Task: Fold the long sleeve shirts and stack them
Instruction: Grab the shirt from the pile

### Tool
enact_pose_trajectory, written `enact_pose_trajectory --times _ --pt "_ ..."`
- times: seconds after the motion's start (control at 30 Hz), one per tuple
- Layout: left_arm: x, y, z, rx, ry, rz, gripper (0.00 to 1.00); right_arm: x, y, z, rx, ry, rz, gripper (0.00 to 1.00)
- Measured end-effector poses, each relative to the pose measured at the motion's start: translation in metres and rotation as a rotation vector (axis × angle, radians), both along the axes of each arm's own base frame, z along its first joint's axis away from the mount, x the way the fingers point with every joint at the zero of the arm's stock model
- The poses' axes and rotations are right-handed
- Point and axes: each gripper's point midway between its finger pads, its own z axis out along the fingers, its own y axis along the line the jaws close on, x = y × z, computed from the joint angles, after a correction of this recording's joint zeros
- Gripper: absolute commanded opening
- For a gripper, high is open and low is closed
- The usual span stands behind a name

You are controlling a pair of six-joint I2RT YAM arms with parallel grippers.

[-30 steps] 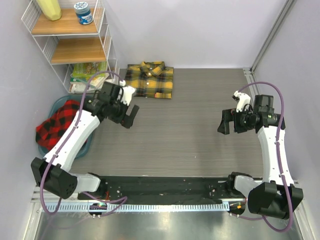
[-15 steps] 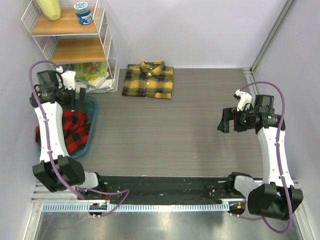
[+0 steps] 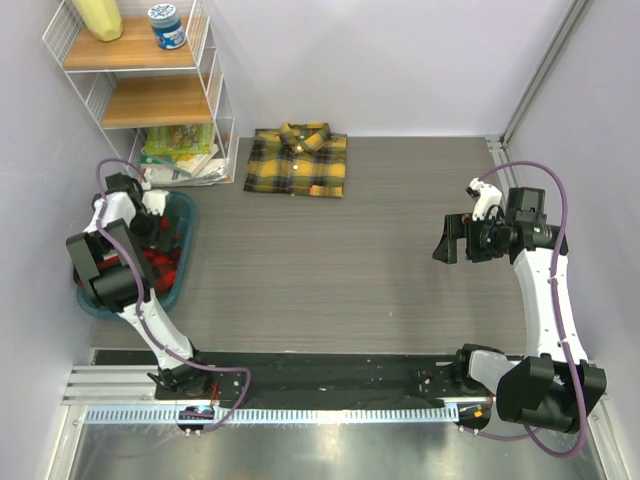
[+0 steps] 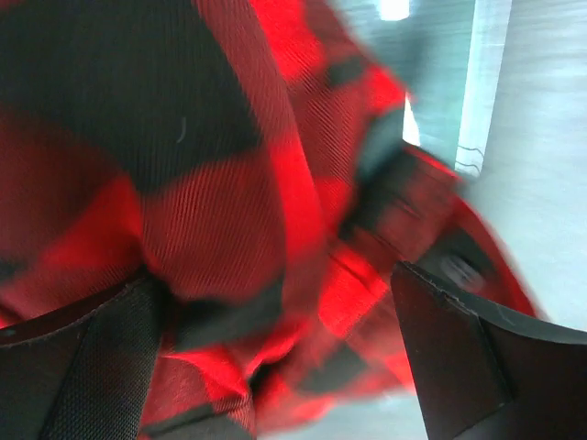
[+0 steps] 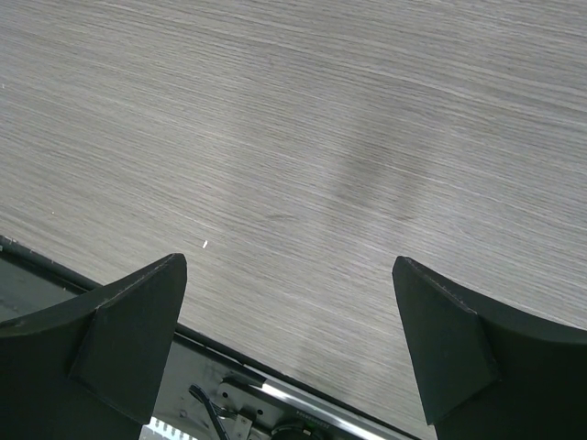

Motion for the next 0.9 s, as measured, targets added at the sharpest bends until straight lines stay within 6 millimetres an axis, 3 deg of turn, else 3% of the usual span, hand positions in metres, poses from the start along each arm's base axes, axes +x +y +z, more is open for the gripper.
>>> enact_pose_trajectory --times 0.03,0.07,0.1,0.13,0.17,0.27,0.43,0.5,0.6,0.67,0.73,0.77,0.8,0.9 --pt "0.0 0.004 -0.011 0.013 0.017 0.002 0.98 0.0 0.0 0.0 0.0 0.001 0.0 1.0" --pt "-0.001 0.008 -0.024 0.033 0.037 0.005 0.8 0.0 0.0 -0.001 0.0 0.001 0.0 1.0" --pt "-0.003 0.012 -0.034 0.049 0.055 0.003 0.69 0.0 0.0 -0.001 0.0 0.003 0.0 1.0" --pt "-0.003 0.014 -0.036 0.059 0.06 0.004 0.55 -0.001 0.0 -0.002 0.0 0.004 0.0 1.0" --pt "-0.002 0.018 -0.035 0.081 0.053 0.001 0.31 -0.001 0.0 -0.002 0.001 0.004 0.0 1.0" --pt "-0.003 0.024 -0.035 0.092 0.046 0.002 0.0 -0.001 0.0 -0.002 0.001 0.005 0.001 1.0" --pt "-0.011 0.017 -0.006 0.019 0.02 0.004 0.0 -0.001 0.002 -0.001 0.012 0.005 0.004 1.0" --pt "-0.009 0.01 0.03 -0.018 -0.031 -0.003 0.0 -0.001 0.004 0.0 0.023 0.004 0.007 1.0" --pt "0.01 -0.001 0.125 0.011 -0.211 -0.039 0.0 0.0 0.006 0.002 0.038 -0.001 0.01 1.0" --pt "0.026 -0.034 0.209 0.056 -0.393 -0.115 0.0 0.001 0.008 0.006 0.046 -0.008 0.01 1.0" --pt "0.032 -0.093 0.279 0.062 -0.558 -0.246 0.0 0.003 0.009 0.01 0.054 -0.016 0.007 1.0" --pt "0.032 -0.137 0.312 0.038 -0.646 -0.341 0.0 0.003 0.009 0.012 0.056 -0.02 0.007 1.0" --pt "0.027 -0.181 0.341 -0.001 -0.724 -0.44 0.0 0.004 0.009 0.014 0.06 -0.025 0.007 1.0" --pt "-0.008 -0.293 0.381 -0.163 -0.825 -0.709 0.0 0.009 0.01 0.022 0.072 -0.041 -0.001 1.0"
